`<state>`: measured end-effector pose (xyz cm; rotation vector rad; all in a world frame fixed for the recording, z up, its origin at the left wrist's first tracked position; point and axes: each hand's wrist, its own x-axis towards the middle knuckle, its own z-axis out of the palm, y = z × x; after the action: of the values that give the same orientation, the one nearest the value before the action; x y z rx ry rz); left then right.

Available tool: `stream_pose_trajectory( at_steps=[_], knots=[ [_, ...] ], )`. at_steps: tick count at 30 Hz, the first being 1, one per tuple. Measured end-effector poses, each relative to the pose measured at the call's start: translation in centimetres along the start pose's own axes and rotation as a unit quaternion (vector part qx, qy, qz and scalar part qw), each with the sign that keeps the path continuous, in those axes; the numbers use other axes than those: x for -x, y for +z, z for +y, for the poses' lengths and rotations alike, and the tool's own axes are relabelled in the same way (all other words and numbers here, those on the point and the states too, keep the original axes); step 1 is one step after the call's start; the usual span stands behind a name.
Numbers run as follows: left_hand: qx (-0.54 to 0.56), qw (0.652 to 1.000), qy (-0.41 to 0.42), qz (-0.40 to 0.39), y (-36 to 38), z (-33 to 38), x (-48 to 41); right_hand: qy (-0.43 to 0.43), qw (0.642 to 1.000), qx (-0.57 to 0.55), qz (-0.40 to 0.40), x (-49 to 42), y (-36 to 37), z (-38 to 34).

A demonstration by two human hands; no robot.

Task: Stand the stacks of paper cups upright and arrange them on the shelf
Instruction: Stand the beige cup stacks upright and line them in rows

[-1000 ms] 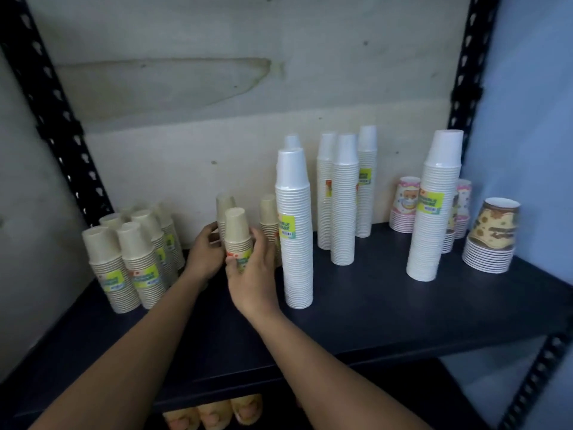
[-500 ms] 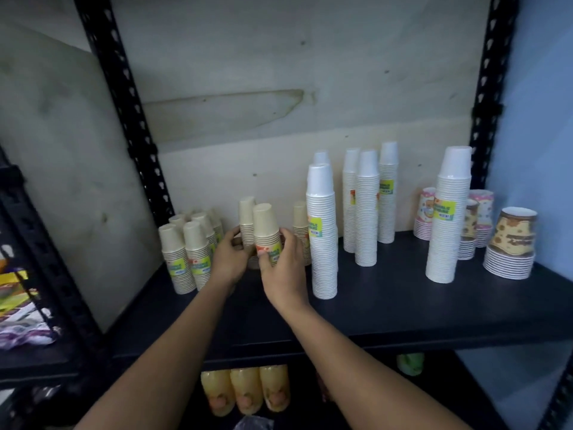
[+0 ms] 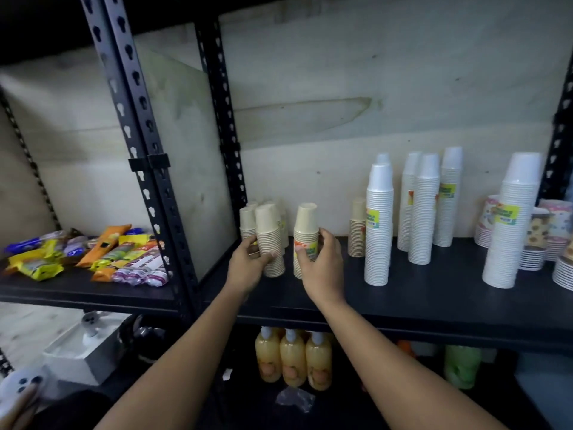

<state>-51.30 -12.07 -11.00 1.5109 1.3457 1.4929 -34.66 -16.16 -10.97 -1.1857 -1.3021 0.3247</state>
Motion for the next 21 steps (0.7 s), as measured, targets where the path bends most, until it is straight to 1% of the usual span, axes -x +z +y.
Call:
stream_pose_trajectory(
  at_steps=[3, 10, 14, 21],
  knots=[
    [-0.014, 1.0, -0.008, 0.02, -2.3, -0.3, 0.5, 0.009, 1.0, -0.012, -0.019, 0.9, 1.3, -0.6],
    [-0.021, 0.999, -0.019, 0.032, -5.9, -1.7, -0.1, 0.016, 0.998, -0.01, -0.058, 1.6, 5.1, -0.8],
    [-0.021, 0.999, -0.025, 0.041, -6.4, -2.6, -0.9, 0.024, 0.997, 0.001, -0.078, 0.8, 7.0, -0.3],
    [-0.007, 0.998, -0.04, 0.046, -5.9, -4.9, -2.9, 0.03, 0.996, 0.002, -0.086, -0.8, 10.4, 1.1]
  ],
)
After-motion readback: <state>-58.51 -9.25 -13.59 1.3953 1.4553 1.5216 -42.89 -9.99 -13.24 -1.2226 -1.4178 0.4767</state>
